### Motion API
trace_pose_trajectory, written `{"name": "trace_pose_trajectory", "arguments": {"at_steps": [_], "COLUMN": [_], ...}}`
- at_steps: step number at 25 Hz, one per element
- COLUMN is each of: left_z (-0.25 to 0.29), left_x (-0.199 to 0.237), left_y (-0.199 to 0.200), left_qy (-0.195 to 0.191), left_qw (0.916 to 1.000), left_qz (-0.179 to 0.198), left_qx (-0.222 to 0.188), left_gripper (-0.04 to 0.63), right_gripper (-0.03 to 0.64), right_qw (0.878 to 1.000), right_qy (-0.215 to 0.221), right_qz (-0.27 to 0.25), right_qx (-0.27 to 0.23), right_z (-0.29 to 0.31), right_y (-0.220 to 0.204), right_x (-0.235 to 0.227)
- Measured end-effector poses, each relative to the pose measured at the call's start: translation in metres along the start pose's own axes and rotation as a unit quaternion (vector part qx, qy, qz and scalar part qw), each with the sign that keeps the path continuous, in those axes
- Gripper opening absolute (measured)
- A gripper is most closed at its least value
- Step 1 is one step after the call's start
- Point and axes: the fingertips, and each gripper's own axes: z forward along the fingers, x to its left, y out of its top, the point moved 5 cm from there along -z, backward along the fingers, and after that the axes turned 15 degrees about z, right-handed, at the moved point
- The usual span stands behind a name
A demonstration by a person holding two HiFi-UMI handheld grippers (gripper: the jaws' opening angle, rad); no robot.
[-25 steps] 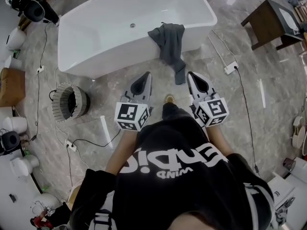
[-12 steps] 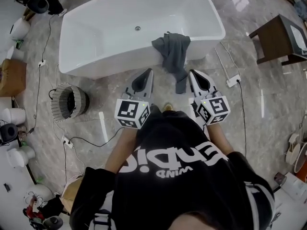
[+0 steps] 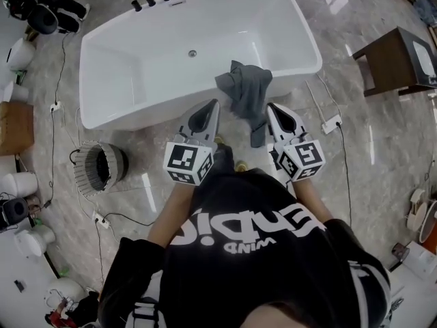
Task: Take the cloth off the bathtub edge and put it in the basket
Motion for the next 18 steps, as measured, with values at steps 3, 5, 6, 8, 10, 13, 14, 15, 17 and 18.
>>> {"name": "trace_pose_trajectory", "arguments": {"at_steps": [3,5,6,8,10,13,14,15,17,18], "left_z": [0.025,0.038,0.044,0.053,0.062,0.075,0.079,0.084,0.091,0.094], "left_x": [0.025,0.037,0.044,0.057,0.068,0.079,0.082,0.084,0.086,0.087], "left_y": [0.006,0.009,0.010,0.012,0.013,0.013,0.013,0.014,0.014,0.015], "left_qy": [-0.013,-0.022,-0.027,-0.037,-0.047,-0.063,-0.068,-0.072,-0.080,-0.083], "left_qw": [0.9999,0.9997,0.9995,0.9992,0.9987,0.9979,0.9975,0.9972,0.9966,0.9964], "left_qz": [0.002,0.005,0.006,0.009,0.009,0.010,0.011,0.011,0.010,0.010], "left_qx": [-0.005,-0.009,-0.011,-0.014,-0.014,-0.014,-0.015,-0.015,-0.015,-0.016], "left_gripper": [0.012,0.012,0.012,0.012,0.012,0.012,0.012,0.012,0.012,0.012], "right_gripper": [0.014,0.014,0.014,0.014,0.014,0.014,0.014,0.014,0.014,0.014], "right_qw": [1.000,1.000,0.999,0.999,0.999,0.998,0.998,0.998,0.997,0.997], "right_qy": [-0.012,-0.023,-0.028,-0.036,-0.043,-0.053,-0.057,-0.062,-0.070,-0.073], "right_qz": [0.002,0.004,0.005,0.008,0.011,0.013,0.013,0.014,0.015,0.015], "right_qx": [-0.009,-0.015,-0.018,-0.023,-0.024,-0.028,-0.029,-0.030,-0.032,-0.033], "right_z": [0.025,0.038,0.044,0.057,0.067,0.077,0.080,0.082,0.085,0.086], "right_y": [0.014,0.021,0.024,0.029,0.032,0.036,0.037,0.038,0.040,0.042], "right_x": [-0.006,-0.009,-0.010,-0.010,-0.010,-0.012,-0.013,-0.014,-0.018,-0.019]}}
